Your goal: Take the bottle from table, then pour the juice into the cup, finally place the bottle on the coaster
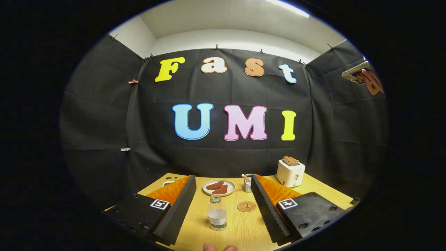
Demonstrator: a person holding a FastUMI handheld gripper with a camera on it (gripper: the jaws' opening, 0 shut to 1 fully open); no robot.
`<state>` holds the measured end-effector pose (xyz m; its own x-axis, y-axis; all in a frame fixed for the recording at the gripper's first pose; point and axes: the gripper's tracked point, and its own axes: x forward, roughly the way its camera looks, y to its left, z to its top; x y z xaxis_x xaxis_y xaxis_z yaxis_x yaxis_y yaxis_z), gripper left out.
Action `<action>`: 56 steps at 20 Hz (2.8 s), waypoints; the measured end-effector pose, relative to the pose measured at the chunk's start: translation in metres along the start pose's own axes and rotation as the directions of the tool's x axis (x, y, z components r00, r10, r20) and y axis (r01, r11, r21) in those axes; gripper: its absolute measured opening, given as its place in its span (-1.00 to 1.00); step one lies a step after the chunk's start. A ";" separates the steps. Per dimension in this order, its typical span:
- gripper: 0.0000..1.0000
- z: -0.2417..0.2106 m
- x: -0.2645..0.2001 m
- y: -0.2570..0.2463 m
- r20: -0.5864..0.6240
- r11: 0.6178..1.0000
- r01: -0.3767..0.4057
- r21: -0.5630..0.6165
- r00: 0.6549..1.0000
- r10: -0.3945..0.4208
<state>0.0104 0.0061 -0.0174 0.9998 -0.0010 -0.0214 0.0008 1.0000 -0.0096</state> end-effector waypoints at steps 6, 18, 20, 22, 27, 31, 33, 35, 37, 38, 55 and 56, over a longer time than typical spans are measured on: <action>0.93 -0.035 -0.002 0.002 -0.021 1.000 0.022 -0.013 1.000 -0.022; 0.93 -0.140 0.014 0.010 -0.050 0.998 0.058 -0.004 0.997 -0.058; 0.94 -0.156 0.021 0.010 -0.051 0.998 0.062 0.004 0.997 -0.062; 0.93 -0.173 0.028 0.012 -0.056 0.998 0.067 0.010 0.996 -0.066; 0.93 -0.204 0.056 0.016 -0.072 0.997 0.074 0.008 0.995 -0.074; 0.93 -0.225 0.082 0.015 -0.084 0.996 0.087 0.023 0.993 -0.085; 0.93 -0.230 0.093 0.014 -0.077 0.996 0.090 0.022 0.993 -0.088; 0.93 -0.232 0.102 0.014 -0.066 0.995 0.092 0.024 0.994 -0.090; 0.93 -0.237 0.111 0.014 -0.067 0.996 0.090 0.023 0.994 -0.089; 0.93 -0.240 0.115 0.014 -0.073 0.996 0.092 0.020 0.993 -0.091; 0.52 -0.197 0.110 0.002 -0.110 0.984 0.094 0.149 0.991 -0.078; 0.52 -0.195 0.109 -0.001 -0.119 0.980 0.095 0.177 0.990 -0.074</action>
<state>0.1153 0.0029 -0.2144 0.9872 -0.0766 -0.1397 0.0996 0.9812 0.1654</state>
